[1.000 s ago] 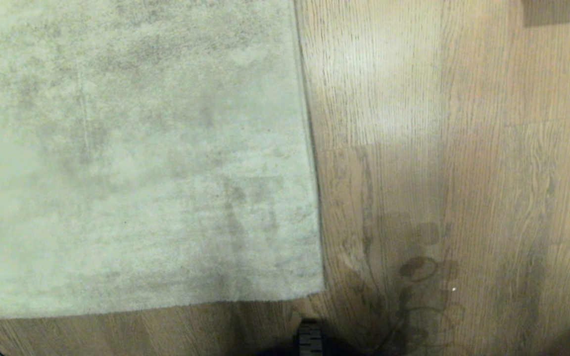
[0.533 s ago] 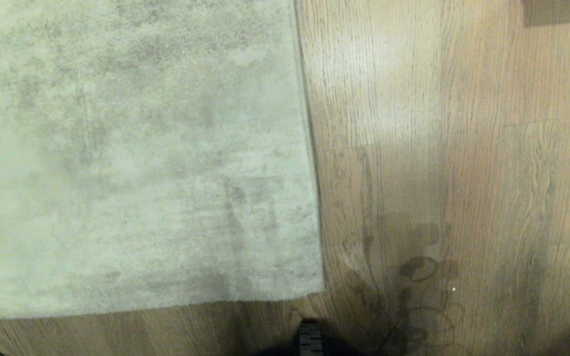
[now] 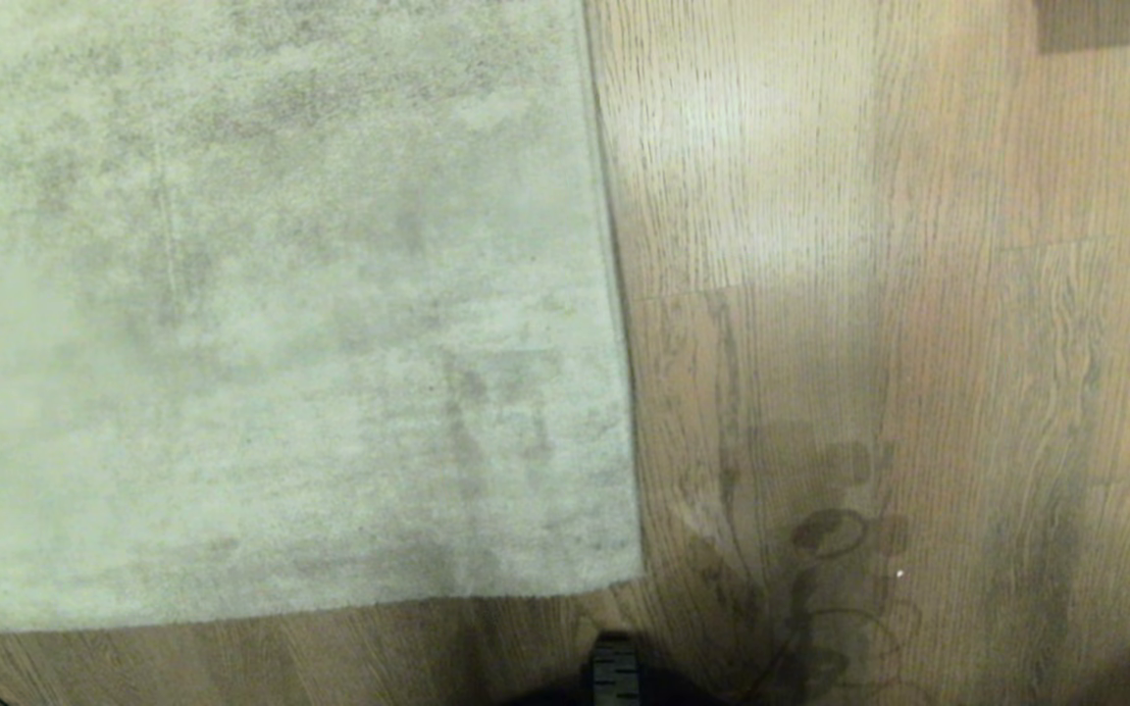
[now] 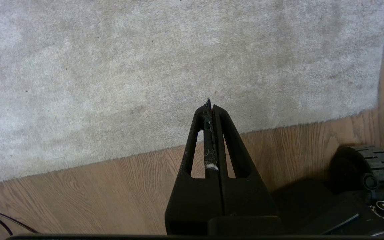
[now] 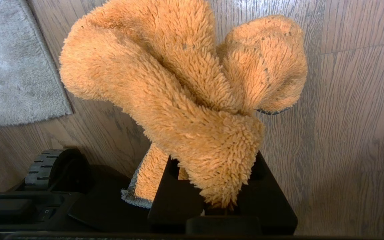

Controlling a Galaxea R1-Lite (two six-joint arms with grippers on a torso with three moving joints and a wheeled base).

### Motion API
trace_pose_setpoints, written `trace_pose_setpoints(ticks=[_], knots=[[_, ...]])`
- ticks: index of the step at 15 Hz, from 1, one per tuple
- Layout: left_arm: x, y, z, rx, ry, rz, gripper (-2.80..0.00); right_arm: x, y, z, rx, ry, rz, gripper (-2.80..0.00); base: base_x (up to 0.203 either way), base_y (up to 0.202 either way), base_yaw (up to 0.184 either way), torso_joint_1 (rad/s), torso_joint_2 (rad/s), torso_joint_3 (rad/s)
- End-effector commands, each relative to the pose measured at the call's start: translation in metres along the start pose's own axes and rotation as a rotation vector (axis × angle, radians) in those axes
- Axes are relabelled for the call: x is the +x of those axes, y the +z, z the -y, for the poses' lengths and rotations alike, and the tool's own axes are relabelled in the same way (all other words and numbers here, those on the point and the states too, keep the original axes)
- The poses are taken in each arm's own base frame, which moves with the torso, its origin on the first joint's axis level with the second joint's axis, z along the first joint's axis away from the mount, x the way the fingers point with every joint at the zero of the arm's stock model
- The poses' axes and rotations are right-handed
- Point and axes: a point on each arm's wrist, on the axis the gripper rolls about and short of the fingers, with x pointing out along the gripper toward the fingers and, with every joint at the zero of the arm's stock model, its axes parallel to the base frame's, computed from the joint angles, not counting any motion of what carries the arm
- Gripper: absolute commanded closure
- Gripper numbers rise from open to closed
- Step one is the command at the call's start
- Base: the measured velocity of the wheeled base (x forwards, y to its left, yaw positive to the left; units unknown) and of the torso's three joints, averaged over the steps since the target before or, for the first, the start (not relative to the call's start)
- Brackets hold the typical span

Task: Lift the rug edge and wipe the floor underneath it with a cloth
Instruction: Put down the rag

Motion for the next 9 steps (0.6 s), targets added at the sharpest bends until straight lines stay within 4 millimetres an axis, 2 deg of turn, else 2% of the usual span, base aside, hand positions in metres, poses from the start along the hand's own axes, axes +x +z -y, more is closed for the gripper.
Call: trace_pose_setpoints(ticks=[1, 9], knots=[[0.0000, 0.0000, 0.0000, 0.003, 0.001, 0.001, 0.00, 0.0001, 0.0001, 0.0000, 0.000, 0.001, -0.001, 0.00, 0.000, 0.000, 0.000, 0.000, 0.00, 0.000], [0.0000, 0.0000, 0.0000, -0.003, 0.001, 0.001, 0.00, 0.0001, 0.0002, 0.0000, 0.000, 0.001, -0.001, 0.00, 0.000, 0.000, 0.000, 0.000, 0.00, 0.000]])
